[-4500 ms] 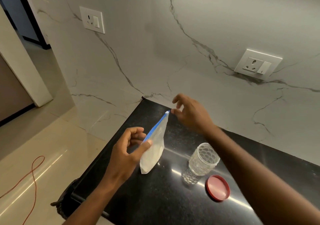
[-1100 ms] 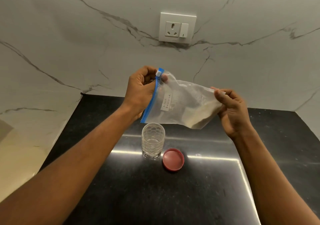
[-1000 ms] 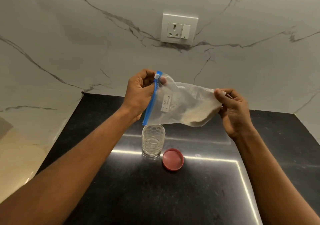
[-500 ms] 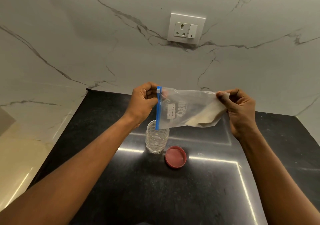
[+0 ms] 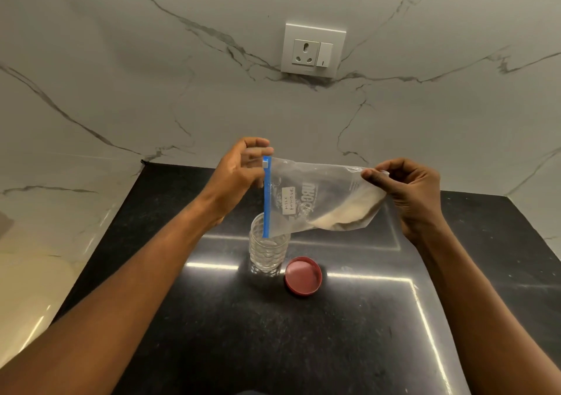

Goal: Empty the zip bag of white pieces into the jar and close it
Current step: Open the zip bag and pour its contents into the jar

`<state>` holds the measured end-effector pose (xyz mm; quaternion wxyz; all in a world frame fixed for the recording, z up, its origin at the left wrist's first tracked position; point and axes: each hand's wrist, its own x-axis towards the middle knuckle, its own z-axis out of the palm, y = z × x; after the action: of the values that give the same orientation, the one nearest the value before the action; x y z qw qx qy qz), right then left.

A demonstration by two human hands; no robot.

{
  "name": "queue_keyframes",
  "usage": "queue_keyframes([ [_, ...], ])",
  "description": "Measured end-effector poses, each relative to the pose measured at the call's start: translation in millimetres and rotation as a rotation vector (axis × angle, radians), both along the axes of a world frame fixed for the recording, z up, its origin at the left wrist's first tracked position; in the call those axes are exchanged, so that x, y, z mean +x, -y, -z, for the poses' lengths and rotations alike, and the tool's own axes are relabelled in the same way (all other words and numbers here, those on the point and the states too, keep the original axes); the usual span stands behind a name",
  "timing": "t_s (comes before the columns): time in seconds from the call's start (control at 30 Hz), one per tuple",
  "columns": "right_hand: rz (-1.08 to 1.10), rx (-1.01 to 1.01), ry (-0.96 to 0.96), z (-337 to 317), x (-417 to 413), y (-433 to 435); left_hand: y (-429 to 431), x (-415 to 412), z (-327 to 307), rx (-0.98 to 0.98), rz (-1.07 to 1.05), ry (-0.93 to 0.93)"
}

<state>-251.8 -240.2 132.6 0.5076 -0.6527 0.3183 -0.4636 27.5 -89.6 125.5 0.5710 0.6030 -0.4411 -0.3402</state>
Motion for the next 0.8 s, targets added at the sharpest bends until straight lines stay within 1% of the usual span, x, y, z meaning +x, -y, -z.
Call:
queue_keyframes([
  [0.03,0.000,-0.002,-0.001,0.3,0.4,-0.9,-0.7,-1.4,-7.0,-0.027,-0.015,0.159],
  [0.07,-0.001,-0.004,-0.004,0.6,1.1,-1.4,0.1,-4.2,-14.2,-0.058,-0.029,0.382],
  [0.13,-0.005,-0.008,-0.011,1.4,2.1,-2.1,7.0,-13.2,-30.5,-0.091,-0.025,0.896],
  [0.17,-0.008,-0.008,-0.014,2.1,2.6,-1.9,13.6,-19.3,-38.9,-0.072,0.004,1.090],
  [0.2,-0.012,-0.008,-0.015,3.0,2.9,-1.8,21.4,-26.7,-46.4,-0.024,0.055,1.218],
  [0.23,-0.018,-0.010,-0.014,3.6,3.2,-1.9,29.7,-35.0,-51.8,0.023,0.112,1.289],
  [0.3,-0.029,-0.013,-0.009,4.8,3.8,-2.4,46.5,-50.7,-57.4,0.048,0.191,1.353],
  [0.37,-0.028,-0.014,-0.003,5.1,3.8,-2.4,59.4,-61.0,-59.9,0.026,0.225,1.357],
  [0.47,-0.023,0.000,0.015,7.3,1.7,-1.7,69.8,-66.2,-59.6,0.000,0.220,1.306],
  [0.57,-0.063,0.036,0.018,12.6,-3.8,-0.5,72.0,-66.9,-56.8,-0.030,0.223,1.200],
  [0.7,-0.205,0.113,-0.077,31.9,-10.7,-2.0,71.9,-70.2,-53.8,-0.055,0.226,1.189],
  [0.8,-0.188,0.173,-0.100,49.4,-11.9,-5.3,70.9,-72.1,-54.8,-0.053,0.215,1.154],
])
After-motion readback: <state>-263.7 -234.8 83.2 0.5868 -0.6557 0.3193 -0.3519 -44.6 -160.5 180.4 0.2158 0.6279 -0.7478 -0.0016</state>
